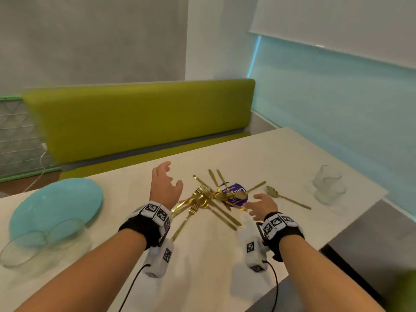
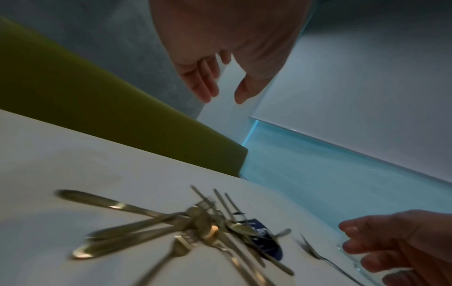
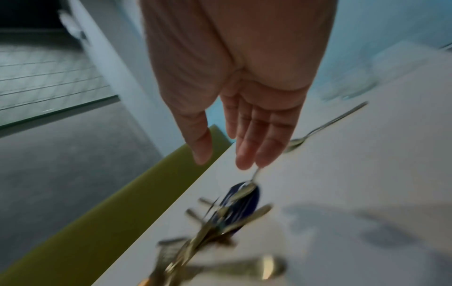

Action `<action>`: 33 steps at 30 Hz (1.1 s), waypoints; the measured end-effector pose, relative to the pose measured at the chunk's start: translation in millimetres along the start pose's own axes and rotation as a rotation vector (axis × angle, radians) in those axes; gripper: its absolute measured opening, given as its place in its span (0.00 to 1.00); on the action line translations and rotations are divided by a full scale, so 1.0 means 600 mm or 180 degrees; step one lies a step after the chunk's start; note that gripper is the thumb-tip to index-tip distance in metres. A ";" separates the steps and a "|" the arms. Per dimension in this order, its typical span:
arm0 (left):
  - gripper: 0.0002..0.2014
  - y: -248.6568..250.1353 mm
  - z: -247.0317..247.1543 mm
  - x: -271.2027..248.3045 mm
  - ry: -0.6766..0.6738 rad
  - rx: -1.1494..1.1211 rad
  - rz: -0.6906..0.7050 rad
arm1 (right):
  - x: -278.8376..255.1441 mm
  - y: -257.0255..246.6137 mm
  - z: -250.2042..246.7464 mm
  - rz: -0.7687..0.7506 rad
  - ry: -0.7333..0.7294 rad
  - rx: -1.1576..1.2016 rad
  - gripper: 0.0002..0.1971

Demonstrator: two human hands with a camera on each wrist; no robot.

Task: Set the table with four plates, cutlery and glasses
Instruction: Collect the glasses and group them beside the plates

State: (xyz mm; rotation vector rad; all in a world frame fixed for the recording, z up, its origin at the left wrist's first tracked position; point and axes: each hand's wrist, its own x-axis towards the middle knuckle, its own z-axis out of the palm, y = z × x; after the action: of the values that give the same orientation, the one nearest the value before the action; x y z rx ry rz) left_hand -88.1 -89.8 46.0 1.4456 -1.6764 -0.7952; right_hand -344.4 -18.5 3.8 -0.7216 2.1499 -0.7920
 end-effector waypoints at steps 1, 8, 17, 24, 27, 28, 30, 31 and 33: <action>0.27 0.019 0.033 0.006 -0.0120 -0.0030 -0.0001 | 0.017 0.019 -0.035 0.0129 0.0135 0.0072 0.28; 0.26 0.131 0.254 0.045 -0.0886 -0.0029 -0.0090 | 0.147 0.135 -0.251 0.0639 0.0964 0.0284 0.31; 0.24 0.192 0.444 0.089 -0.1323 0.0276 -0.0258 | 0.283 0.211 -0.356 0.1022 0.1510 0.0705 0.49; 0.23 0.199 0.507 0.094 -0.1460 0.0328 -0.0438 | 0.340 0.238 -0.354 0.0613 0.1662 0.0774 0.48; 0.23 0.200 0.518 0.095 -0.1535 0.0284 -0.0480 | 0.352 0.242 -0.355 0.0514 0.1597 0.0643 0.50; 0.24 0.200 0.522 0.096 -0.1581 0.0299 -0.0483 | 0.356 0.242 -0.355 0.0494 0.1580 0.0620 0.50; 0.24 0.200 0.528 0.096 -0.1693 0.0322 -0.0483 | 0.357 0.240 -0.355 0.0423 0.1589 0.0575 0.48; 0.25 0.201 0.531 0.095 -0.1764 0.0319 -0.0484 | 0.356 0.240 -0.354 0.0377 0.1587 0.0548 0.46; 0.27 0.205 0.538 0.092 -0.1938 0.0309 -0.0468 | 0.351 0.236 -0.347 0.0292 0.1532 0.0548 0.42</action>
State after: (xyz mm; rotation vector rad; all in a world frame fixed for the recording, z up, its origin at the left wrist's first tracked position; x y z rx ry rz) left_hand -431.2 -132.8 -5.9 1.4960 -2.0883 -1.3531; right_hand -662.8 -6.3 -74.0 -0.3628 2.4727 -1.1766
